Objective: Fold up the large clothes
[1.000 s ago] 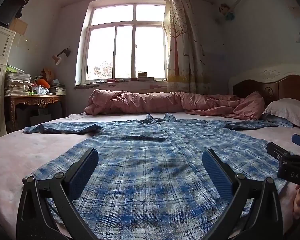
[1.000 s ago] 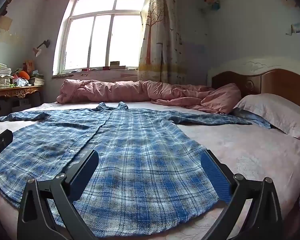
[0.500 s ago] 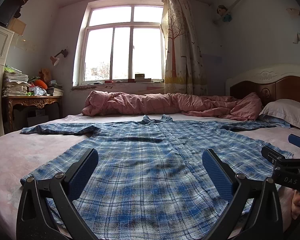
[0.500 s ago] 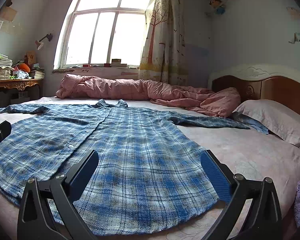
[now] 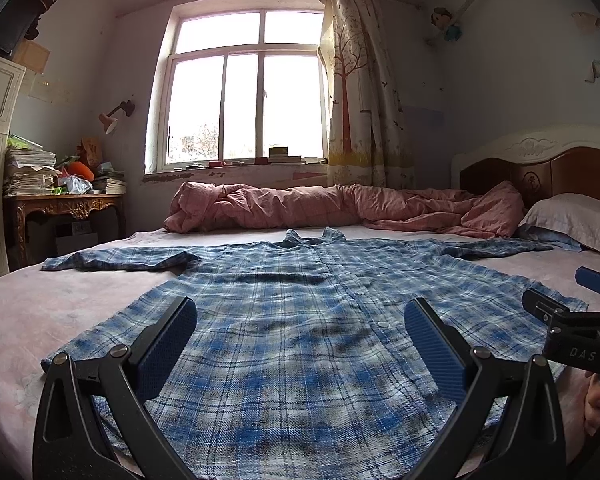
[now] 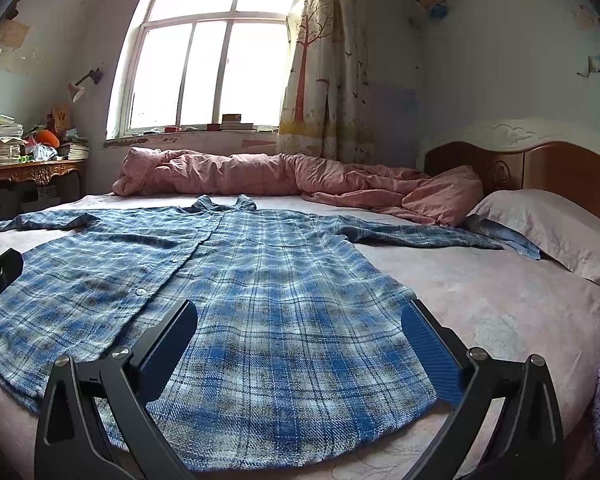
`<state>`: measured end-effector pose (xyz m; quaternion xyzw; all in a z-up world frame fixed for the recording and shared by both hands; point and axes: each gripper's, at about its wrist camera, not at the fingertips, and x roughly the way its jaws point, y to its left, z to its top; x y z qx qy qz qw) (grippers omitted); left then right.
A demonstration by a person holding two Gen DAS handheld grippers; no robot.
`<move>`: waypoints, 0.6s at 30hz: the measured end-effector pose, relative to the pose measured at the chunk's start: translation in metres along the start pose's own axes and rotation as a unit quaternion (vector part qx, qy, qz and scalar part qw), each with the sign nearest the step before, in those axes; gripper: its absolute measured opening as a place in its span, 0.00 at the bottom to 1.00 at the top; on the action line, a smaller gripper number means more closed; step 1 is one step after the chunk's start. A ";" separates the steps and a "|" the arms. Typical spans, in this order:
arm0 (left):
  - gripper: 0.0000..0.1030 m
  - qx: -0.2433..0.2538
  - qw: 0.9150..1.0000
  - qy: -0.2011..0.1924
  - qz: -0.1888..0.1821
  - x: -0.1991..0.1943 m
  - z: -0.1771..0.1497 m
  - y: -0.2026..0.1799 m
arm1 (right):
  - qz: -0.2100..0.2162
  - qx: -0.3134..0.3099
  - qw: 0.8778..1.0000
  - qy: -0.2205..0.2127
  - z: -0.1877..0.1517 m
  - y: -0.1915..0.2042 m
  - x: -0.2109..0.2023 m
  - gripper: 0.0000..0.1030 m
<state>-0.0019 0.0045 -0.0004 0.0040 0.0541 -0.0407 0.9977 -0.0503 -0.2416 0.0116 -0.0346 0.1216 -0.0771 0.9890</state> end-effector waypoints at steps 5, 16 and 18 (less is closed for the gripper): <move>1.00 -0.003 1.000 -0.003 0.000 -0.001 -0.001 0.002 | 0.001 0.011 1.000 0.006 -0.001 -0.004 0.000 1.00; 1.00 -0.013 1.000 0.001 -0.009 -0.001 -0.002 0.006 | -0.004 -0.002 1.000 0.003 0.001 -0.002 -0.002 1.00; 1.00 -0.018 1.000 -0.004 -0.007 -0.003 -0.002 0.007 | -0.003 -0.002 1.000 0.003 0.002 -0.002 -0.002 1.00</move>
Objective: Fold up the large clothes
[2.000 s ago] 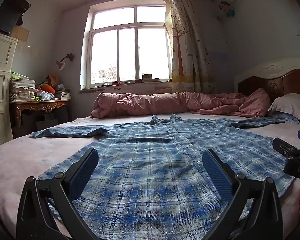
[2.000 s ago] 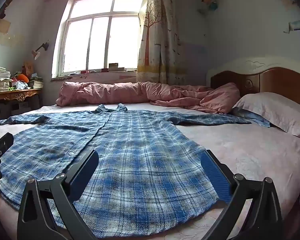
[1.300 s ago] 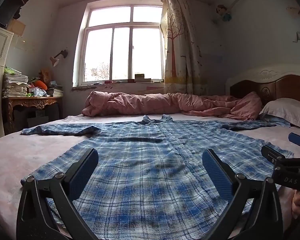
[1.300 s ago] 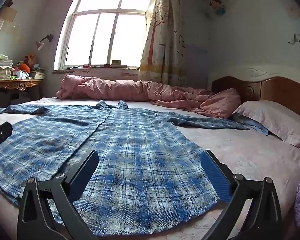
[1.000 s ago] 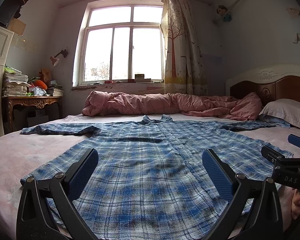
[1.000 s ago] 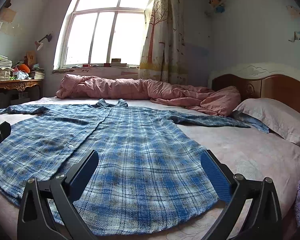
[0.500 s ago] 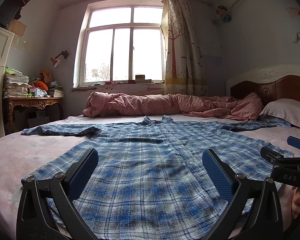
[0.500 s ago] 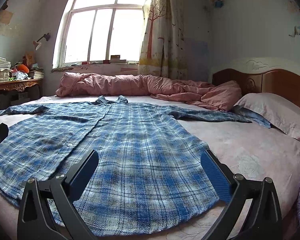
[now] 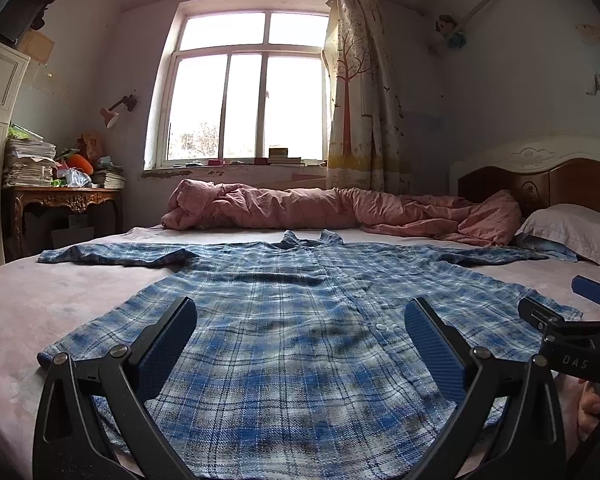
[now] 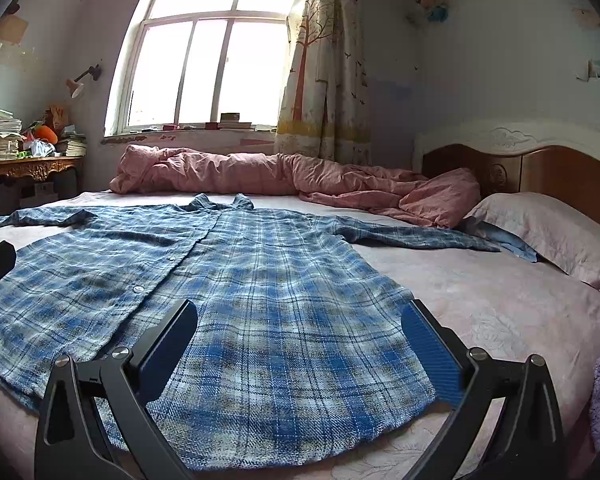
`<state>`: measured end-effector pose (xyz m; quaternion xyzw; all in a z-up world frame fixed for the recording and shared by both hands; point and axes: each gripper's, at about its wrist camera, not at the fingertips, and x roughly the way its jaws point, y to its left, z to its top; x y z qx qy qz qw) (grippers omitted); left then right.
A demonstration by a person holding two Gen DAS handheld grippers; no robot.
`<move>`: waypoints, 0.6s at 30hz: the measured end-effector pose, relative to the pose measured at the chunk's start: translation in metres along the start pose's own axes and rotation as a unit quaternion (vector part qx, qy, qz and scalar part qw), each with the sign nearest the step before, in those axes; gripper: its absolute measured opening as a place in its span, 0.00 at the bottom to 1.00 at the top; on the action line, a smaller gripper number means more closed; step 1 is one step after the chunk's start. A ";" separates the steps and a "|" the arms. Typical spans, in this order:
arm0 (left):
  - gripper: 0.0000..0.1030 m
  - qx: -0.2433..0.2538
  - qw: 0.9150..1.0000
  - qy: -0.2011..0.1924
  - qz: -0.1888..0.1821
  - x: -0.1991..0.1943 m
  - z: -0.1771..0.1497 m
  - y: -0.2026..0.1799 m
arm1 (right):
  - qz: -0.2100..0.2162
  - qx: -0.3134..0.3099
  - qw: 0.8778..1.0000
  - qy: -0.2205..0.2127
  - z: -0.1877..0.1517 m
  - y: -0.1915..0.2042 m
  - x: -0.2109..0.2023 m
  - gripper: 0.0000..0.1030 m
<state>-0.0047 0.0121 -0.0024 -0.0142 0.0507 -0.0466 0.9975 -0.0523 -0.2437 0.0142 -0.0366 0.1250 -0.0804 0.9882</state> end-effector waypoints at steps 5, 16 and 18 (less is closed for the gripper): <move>1.00 0.002 1.000 0.001 -0.003 -0.001 -0.001 0.001 | 0.000 0.001 1.000 0.001 0.000 0.000 0.000 1.00; 1.00 0.008 1.000 0.000 0.004 -0.002 0.001 -0.003 | 0.003 -0.002 1.000 0.001 0.001 0.000 -0.001 1.00; 1.00 0.009 1.000 0.000 0.004 -0.002 0.000 -0.003 | 0.003 -0.003 1.000 0.002 0.002 0.001 -0.001 1.00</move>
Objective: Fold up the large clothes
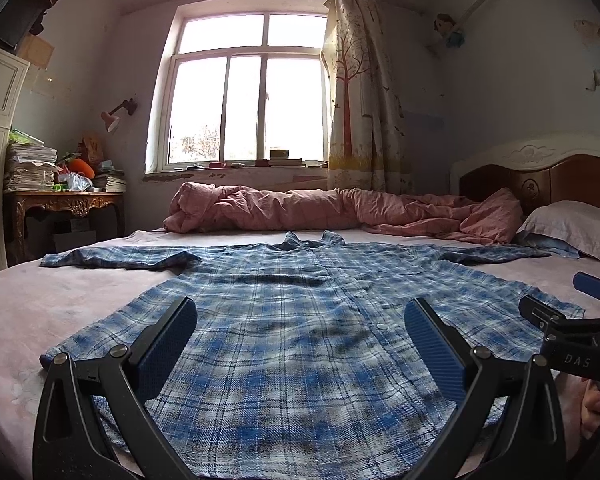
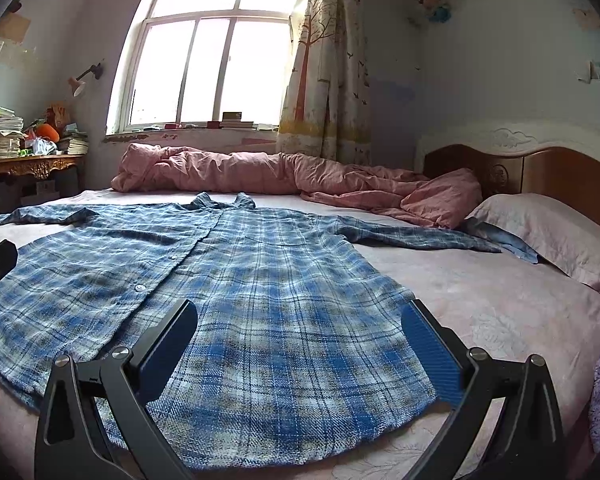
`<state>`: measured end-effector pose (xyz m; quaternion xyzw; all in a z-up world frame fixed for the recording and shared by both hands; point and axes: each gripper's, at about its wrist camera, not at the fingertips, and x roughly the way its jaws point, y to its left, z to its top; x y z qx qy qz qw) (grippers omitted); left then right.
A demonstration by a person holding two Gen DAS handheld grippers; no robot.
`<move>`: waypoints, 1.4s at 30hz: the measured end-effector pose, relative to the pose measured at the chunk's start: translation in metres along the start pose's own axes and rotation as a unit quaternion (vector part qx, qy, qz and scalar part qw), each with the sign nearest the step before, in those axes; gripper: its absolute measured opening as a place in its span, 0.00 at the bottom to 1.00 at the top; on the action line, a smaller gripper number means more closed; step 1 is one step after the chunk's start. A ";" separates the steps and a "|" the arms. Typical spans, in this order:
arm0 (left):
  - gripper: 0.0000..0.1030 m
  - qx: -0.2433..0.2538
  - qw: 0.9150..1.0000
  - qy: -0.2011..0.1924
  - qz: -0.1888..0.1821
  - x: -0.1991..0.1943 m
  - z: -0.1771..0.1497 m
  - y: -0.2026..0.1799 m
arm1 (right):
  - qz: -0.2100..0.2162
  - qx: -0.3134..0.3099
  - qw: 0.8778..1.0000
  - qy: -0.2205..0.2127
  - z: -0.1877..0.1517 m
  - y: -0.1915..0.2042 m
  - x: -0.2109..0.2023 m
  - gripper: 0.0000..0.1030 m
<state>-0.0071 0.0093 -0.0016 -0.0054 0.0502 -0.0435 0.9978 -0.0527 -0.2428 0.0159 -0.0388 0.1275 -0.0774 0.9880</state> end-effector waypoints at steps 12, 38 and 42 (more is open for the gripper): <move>1.00 0.000 1.000 -0.001 -0.001 0.001 0.000 0.000 | 0.000 0.001 1.000 0.001 0.000 0.001 0.000 1.00; 1.00 0.026 0.999 -0.012 0.019 -0.006 0.001 -0.010 | -0.004 -0.012 1.000 -0.007 0.001 0.003 -0.007 1.00; 1.00 0.036 0.999 -0.020 0.027 -0.012 0.002 -0.015 | 0.001 -0.012 1.000 -0.006 0.002 0.003 -0.007 1.00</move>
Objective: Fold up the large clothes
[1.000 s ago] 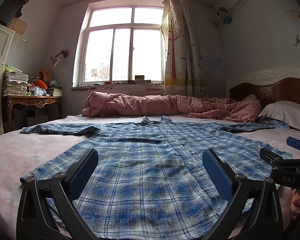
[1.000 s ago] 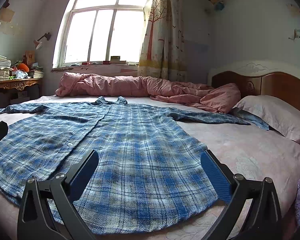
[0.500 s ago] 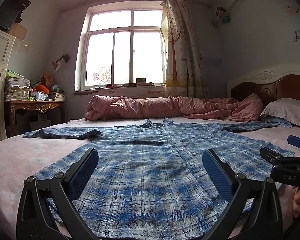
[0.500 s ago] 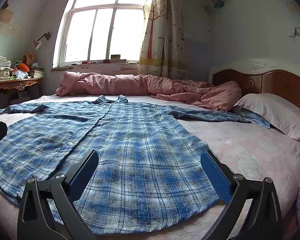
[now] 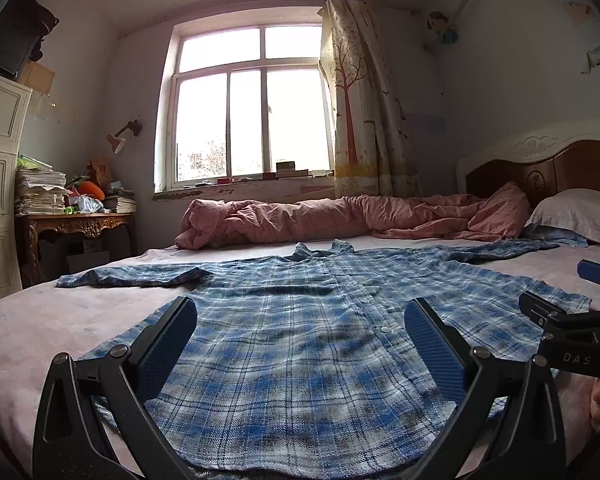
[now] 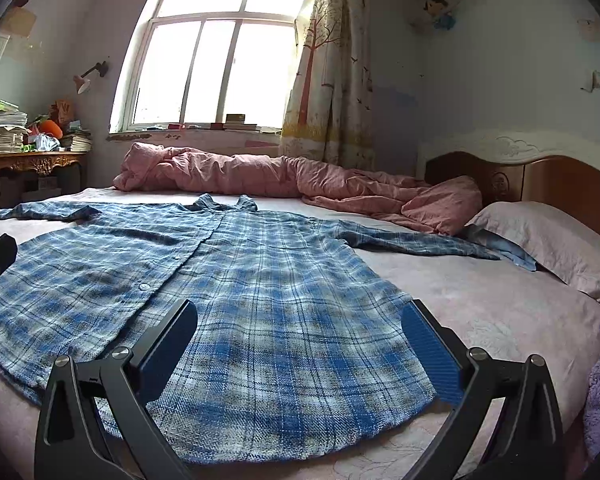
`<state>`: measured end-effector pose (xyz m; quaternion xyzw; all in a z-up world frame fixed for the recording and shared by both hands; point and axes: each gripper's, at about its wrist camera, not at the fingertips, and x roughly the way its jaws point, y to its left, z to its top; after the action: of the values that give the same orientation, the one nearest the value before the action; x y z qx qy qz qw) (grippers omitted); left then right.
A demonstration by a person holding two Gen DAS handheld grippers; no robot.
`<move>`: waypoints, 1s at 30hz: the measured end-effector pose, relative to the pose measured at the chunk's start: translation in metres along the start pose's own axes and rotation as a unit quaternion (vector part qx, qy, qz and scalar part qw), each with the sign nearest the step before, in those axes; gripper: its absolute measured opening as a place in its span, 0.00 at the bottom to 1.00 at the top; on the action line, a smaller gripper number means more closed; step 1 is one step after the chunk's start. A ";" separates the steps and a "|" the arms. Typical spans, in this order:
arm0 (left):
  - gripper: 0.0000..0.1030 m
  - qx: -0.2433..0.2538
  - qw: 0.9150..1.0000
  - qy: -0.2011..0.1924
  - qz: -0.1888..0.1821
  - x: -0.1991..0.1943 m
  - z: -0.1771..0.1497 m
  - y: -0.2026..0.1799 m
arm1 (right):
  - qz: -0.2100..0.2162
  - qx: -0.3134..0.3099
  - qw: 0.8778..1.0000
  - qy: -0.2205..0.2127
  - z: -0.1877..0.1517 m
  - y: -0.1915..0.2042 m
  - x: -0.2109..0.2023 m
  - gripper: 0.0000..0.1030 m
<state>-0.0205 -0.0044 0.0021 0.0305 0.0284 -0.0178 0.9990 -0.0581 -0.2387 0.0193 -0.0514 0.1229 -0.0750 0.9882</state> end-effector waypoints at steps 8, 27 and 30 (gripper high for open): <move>1.00 -0.021 0.999 0.043 0.003 0.002 0.005 0.001 | 0.000 0.008 1.000 -0.005 0.001 0.001 -0.003 1.00; 1.00 0.004 0.995 0.099 0.019 -0.033 0.035 0.006 | 0.077 0.022 0.996 0.037 0.019 0.012 -0.040 1.00; 1.00 -0.007 0.994 0.105 0.015 -0.035 0.035 0.012 | 0.076 0.014 0.996 0.040 0.016 0.016 -0.044 1.00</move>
<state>-0.0528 0.0065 0.0398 0.0257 0.1330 0.0007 0.9908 -0.0935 -0.2150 0.0434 -0.0248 0.1650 -0.0036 0.9860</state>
